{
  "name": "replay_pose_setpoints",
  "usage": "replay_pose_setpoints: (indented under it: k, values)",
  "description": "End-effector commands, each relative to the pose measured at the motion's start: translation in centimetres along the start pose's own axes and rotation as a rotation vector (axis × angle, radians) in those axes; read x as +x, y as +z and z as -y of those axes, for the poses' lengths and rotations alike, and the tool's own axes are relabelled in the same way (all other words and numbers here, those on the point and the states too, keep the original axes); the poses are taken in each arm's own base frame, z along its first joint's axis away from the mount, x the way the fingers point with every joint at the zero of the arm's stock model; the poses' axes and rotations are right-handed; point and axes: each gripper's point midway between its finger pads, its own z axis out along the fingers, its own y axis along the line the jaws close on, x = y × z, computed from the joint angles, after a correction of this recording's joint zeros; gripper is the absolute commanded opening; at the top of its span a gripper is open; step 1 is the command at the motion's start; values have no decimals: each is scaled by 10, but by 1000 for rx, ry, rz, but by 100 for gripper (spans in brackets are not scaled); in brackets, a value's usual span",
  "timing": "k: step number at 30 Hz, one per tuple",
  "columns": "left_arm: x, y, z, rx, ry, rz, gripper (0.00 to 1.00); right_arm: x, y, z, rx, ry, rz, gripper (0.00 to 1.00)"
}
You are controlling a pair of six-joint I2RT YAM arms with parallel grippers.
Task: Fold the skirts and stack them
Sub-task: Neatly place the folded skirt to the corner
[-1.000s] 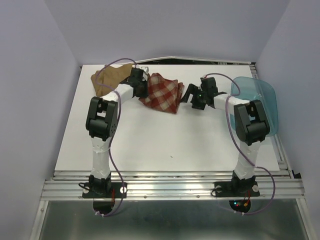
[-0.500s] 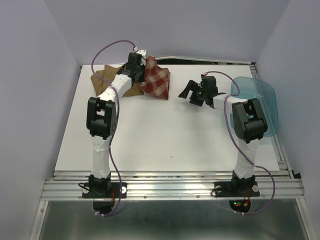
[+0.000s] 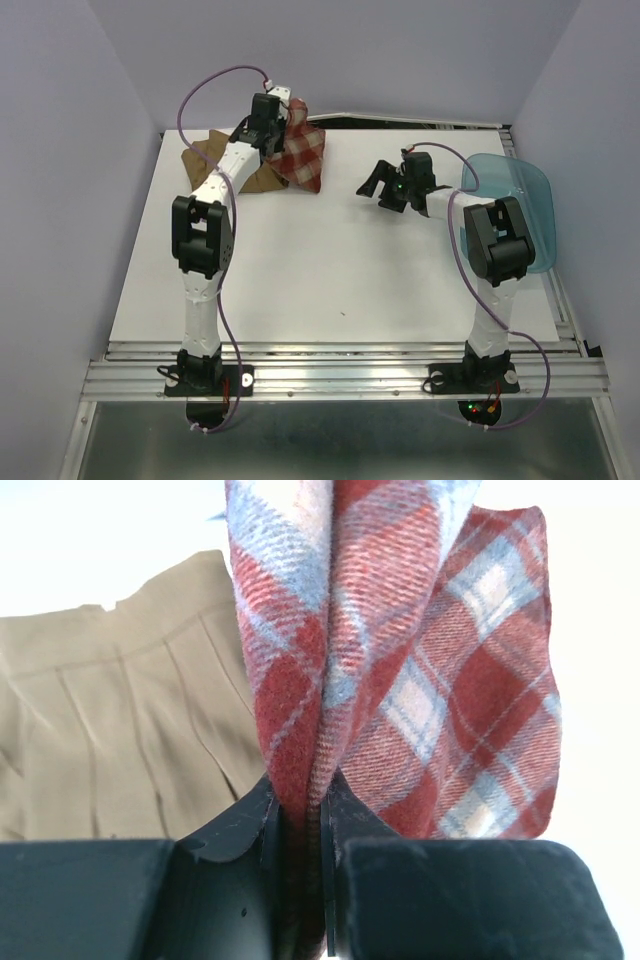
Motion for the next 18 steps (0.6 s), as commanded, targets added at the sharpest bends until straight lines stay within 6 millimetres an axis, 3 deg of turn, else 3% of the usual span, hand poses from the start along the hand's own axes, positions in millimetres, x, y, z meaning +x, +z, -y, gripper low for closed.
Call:
replay_pose_setpoints:
  k: [1,13,18]
  values:
    - [-93,-56,-24,-45,-19,228,0,-10,0,-7,-39,-17,36,94]
    - [-111,-81,-30,-53,-58,269,0,-7,2,-7,-48,-13,25,94]
    - [-128,-94,-43,-86,-43,310,0,-7,2,-8,-50,-13,25,94]
